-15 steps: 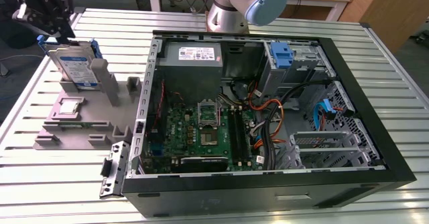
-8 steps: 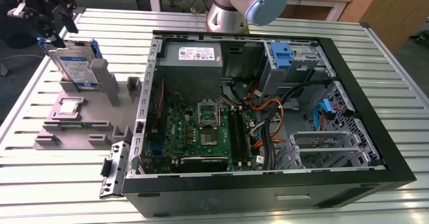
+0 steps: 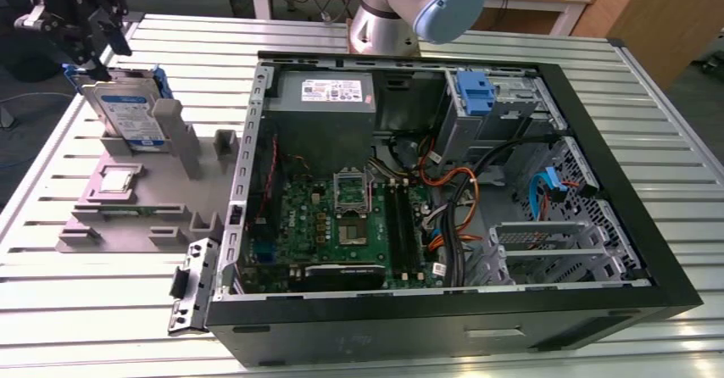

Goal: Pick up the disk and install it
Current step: 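Pick up the disk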

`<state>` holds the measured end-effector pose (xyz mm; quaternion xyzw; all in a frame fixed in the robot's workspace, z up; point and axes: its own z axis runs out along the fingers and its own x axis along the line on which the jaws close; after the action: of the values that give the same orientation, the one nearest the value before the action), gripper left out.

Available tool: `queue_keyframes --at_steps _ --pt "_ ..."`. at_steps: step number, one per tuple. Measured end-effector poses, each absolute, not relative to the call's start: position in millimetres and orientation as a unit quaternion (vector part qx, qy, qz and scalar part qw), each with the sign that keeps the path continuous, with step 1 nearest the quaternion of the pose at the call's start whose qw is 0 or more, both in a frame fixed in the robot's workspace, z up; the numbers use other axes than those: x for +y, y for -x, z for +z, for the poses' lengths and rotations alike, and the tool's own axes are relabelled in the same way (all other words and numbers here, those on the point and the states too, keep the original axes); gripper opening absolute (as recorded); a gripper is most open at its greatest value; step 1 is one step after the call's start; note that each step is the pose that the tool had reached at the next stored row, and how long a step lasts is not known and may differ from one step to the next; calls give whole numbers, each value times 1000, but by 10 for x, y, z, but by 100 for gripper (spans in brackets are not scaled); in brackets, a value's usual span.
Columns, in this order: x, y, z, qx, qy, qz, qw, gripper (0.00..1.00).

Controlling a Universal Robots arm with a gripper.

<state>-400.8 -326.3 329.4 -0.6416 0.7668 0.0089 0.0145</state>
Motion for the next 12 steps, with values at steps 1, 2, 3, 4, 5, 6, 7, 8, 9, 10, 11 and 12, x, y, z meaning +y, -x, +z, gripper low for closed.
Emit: queue_keyframes --at_steps 1,2,3,4,5,6,7,8,9,10,11,12 --pt "-3263 4008 3293 761 648 9 14 59" --pt "-3263 4007 3292 755 655 9 14 59" --pt "-3263 4007 3291 749 662 9 14 59" --pt "-3263 4007 3290 744 668 9 14 59" --pt "-3263 4008 3288 739 673 9 14 59" --pt "-3264 4010 3285 736 677 9 14 59" --pt "-3264 4013 3280 732 681 10 14 59" --pt "-3264 4016 3272 730 683 10 14 59" --pt "-3264 4019 3263 728 685 10 14 59" --pt "-3263 4022 3253 726 687 10 13 59" --pt "-3264 4023 3244 725 689 10 13 59" --pt "-3264 4024 3235 723 690 11 13 59"
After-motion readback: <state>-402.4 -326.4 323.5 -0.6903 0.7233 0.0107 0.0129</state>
